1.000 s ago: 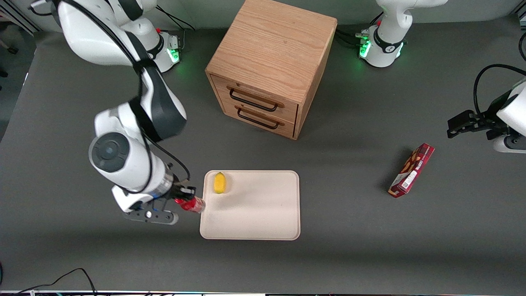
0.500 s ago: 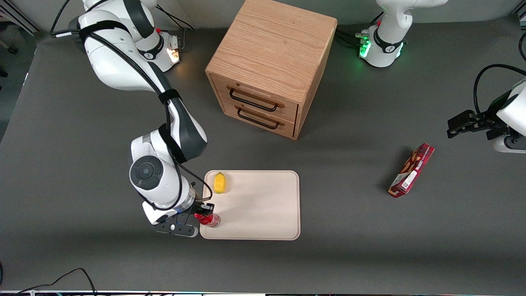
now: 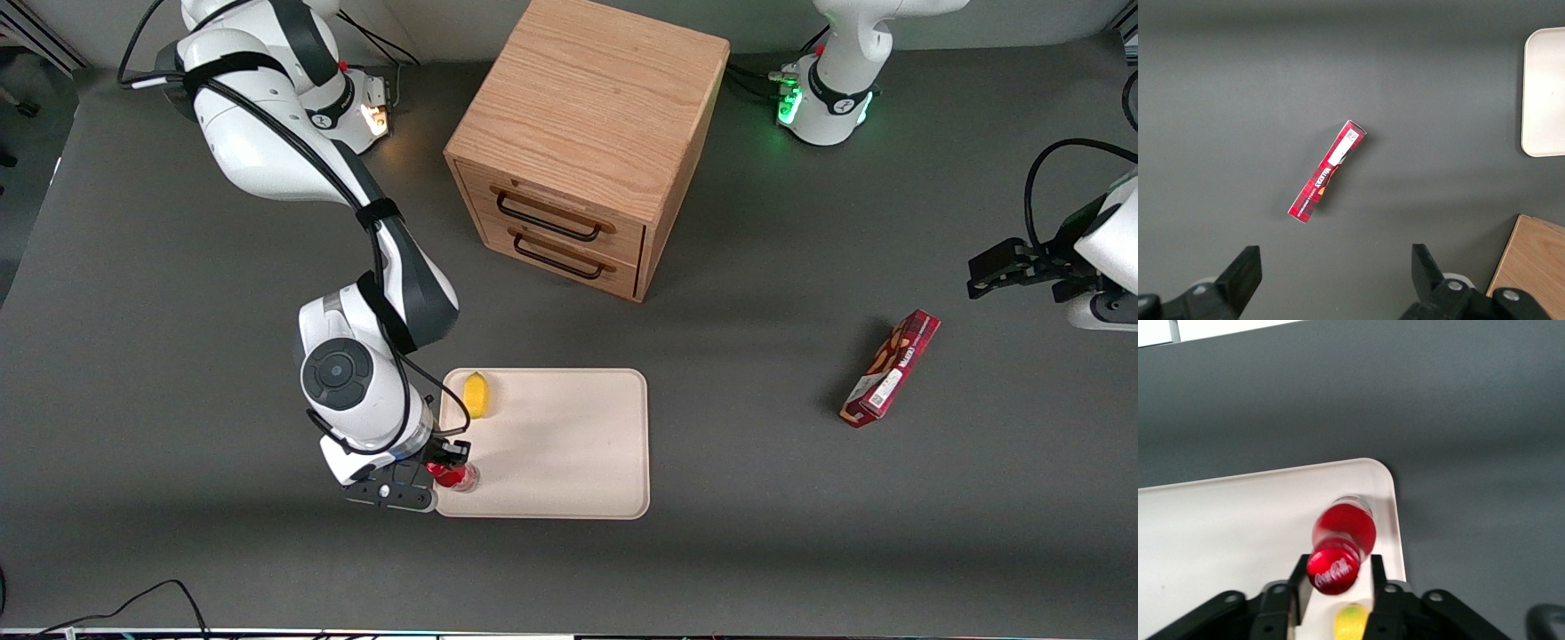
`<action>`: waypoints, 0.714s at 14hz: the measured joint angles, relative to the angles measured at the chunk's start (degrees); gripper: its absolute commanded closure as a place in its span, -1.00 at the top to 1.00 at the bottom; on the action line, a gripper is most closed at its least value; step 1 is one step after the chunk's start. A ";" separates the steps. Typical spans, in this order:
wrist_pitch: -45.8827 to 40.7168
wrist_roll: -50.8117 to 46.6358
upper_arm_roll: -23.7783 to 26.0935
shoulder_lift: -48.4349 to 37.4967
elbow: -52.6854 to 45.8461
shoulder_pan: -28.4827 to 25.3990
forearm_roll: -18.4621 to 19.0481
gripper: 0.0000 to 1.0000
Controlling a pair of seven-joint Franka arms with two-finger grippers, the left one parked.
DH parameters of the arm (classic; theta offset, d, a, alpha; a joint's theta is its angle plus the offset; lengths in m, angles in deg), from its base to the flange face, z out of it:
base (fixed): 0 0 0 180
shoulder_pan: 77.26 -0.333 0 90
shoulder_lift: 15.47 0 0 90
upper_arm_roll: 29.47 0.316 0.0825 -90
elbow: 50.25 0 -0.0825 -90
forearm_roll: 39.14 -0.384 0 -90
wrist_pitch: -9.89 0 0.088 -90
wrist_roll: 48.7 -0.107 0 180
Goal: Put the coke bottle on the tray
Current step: 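Set the bottle upright on the tray, open and raise the right gripper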
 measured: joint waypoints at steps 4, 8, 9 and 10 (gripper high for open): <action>-0.88 -0.08 -0.50 -0.92 -0.09 0.18 0.37 1.00; -7.52 2.92 -0.41 -12.04 8.40 2.52 0.30 1.00; -10.38 5.99 -0.08 -16.64 11.89 4.09 -0.20 1.00; -13.63 9.79 0.55 -21.52 15.28 6.35 -1.18 1.00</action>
